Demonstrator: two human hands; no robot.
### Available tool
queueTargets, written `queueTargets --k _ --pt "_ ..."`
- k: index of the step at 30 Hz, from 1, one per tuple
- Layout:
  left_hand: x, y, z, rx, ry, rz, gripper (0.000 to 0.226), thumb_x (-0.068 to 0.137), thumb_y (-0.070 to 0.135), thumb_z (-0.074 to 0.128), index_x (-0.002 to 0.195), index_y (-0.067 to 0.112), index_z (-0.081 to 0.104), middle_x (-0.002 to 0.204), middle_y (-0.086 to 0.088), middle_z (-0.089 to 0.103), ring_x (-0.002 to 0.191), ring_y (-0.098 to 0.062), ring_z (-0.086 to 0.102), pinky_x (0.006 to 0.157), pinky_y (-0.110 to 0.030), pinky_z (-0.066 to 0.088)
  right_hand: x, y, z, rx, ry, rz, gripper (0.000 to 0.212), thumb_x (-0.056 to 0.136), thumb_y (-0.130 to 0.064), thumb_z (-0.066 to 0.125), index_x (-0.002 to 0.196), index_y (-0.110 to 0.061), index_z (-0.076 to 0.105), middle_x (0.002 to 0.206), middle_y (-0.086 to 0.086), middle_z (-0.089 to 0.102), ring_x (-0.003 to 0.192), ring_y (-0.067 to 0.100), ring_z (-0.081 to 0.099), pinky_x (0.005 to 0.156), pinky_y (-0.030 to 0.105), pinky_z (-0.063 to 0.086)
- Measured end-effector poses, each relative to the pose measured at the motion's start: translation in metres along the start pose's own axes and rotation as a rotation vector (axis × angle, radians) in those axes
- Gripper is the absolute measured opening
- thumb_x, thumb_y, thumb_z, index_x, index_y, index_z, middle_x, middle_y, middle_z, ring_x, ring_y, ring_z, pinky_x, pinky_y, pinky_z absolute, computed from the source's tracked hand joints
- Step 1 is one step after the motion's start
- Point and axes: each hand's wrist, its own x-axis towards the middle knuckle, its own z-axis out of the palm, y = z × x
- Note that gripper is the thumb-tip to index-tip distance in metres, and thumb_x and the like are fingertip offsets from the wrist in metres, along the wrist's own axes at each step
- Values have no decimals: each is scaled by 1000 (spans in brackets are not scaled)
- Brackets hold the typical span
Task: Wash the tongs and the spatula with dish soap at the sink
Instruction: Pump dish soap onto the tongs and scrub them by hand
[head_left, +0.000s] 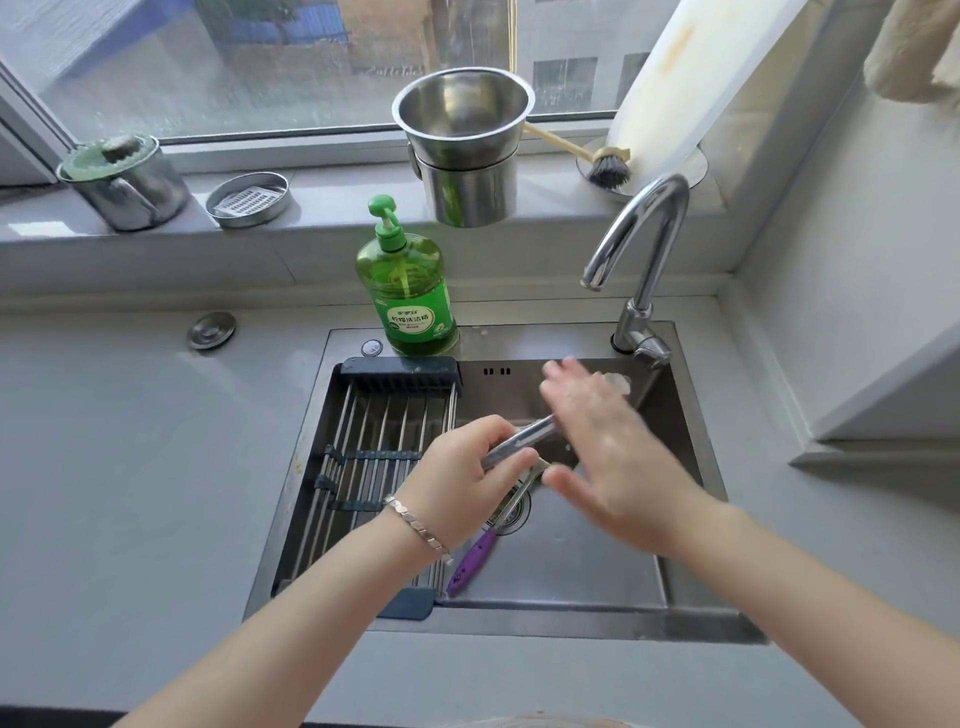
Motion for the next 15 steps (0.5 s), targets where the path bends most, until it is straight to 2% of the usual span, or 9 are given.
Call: queueTargets --k 2,5,6,8,10,12,14,15 --pt "0 -1 2 5 9 18 14 89 19 59 90 6 63 60 14 47 52 6 49 48 -7 35 -5 -1 9 -59 -23 -59 87 90 -67 6 145 1 13 154 11 16 145 11 -4 117 26 -4" --pt "0 -1 3 -24 23 7 13 89 17 58 90 5 63 60 13 47 49 6 48 45 -6 34 -2 18 0 26 19 149 95 80 -77 -2 143 -6 -4 157 9 5 143 7 -11 116 23 -10" --pt "1 -2 4 -29 33 8 14 89 17 58 90 4 63 60 12 48 48 6 48 45 -6 34 -1 16 -3 23 14 156 97 79 -78 -2 144 -5 -5 156 10 2 143 10 -11 117 25 -10" --pt "1 -2 5 -40 43 1 14 88 16 60 89 2 63 61 10 49 49 5 48 46 -7 35 -2 3 2 -30 -19 19 95 85 -72 5 147 0 7 155 14 9 144 19 -2 117 33 -3" --pt "0 -2 6 -46 46 -7 12 86 15 62 87 3 63 62 8 51 49 2 49 46 -8 36 -5 -2 9 -77 -59 -95 89 89 -68 10 145 1 16 153 15 18 144 21 6 117 34 2" --pt "-1 -2 5 -96 22 -36 3 83 10 65 83 8 62 62 6 54 48 0 48 47 -9 38 -3 8 6 -22 -20 -6 94 86 -72 7 146 0 19 154 16 20 144 17 7 117 31 1" --pt "-1 -1 5 -186 -38 -83 17 79 0 64 80 15 59 61 3 55 52 -3 51 52 -16 43 -2 12 -1 82 7 141 103 80 -77 0 146 0 21 155 15 19 144 15 4 117 29 -2" --pt "0 0 7 -216 -70 -106 21 78 -5 63 81 15 59 59 3 52 55 -10 53 54 -21 45 -2 3 -3 97 8 126 104 81 -77 0 145 1 24 154 16 20 144 17 6 117 31 -1"
